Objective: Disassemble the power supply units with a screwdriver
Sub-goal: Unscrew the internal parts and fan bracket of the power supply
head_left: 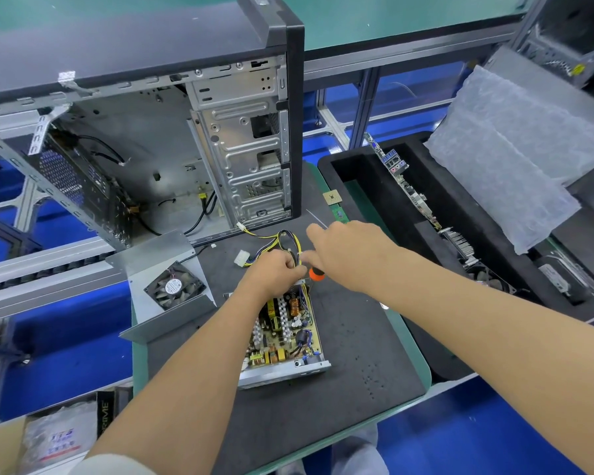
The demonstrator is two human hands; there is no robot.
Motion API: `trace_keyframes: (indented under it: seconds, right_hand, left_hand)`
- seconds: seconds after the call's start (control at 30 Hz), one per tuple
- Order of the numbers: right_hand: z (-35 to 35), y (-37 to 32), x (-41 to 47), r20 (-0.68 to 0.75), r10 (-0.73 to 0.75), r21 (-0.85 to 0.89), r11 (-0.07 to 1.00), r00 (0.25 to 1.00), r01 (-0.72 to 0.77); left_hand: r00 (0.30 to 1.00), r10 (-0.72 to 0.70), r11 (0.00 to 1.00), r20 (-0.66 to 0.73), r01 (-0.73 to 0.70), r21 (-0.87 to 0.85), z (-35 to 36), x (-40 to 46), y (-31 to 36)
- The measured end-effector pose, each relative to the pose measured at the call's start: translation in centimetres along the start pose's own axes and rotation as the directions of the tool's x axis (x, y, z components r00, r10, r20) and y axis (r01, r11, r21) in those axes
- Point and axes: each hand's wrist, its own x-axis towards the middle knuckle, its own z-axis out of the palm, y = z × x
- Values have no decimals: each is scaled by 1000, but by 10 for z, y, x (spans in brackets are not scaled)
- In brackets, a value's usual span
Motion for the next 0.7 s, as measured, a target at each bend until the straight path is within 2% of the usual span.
trace_keyframes:
  seconds: [0.1,0.17,0.23,0.3,0.4,0.47,0.53,0.6,0.7]
  right_hand:
    - [0,1,-1,29,-96,92,991,995,93]
    - [-1,-2,-3,46,-55,98,994,997,50]
    - [-2,-3,-3,58,29,62,998,998,-32]
    - [-1,-1,0,21,-36,-10,999,999,37]
    - [-2,1,-1,57,-154,113,983,986,147]
    - [-6,-3,-4,77,-113,153,983,991,100]
    - [-7,-5,-3,94,-40,46,998,995,36]
    - [-6,-7,-1,66,-57,-25,998,996,59]
    - [-6,-4,0,83,-136,114,985,987,127]
  left_hand:
    - [999,-6,1000,-41,6,-3,2,2,-2]
    - [1000,-5,1000,-25,5,-5,1,2,-3]
    - [1000,-1,1000,-6,1,-11,0,2,-3]
    - [1000,-3,1000,-13,3,-6,1,2,-2]
    - [999,0,1000,-35,1,13,2,4,-2]
    - [1000,3,1000,-24,-3,23,1,4,-3]
    - [1000,19,1000,-4,-19,22,0,4,-4]
    - [1000,19,1000,-11,-19,12,0,3,-3]
    - [999,14,1000,-33,-14,4,2,4,-3]
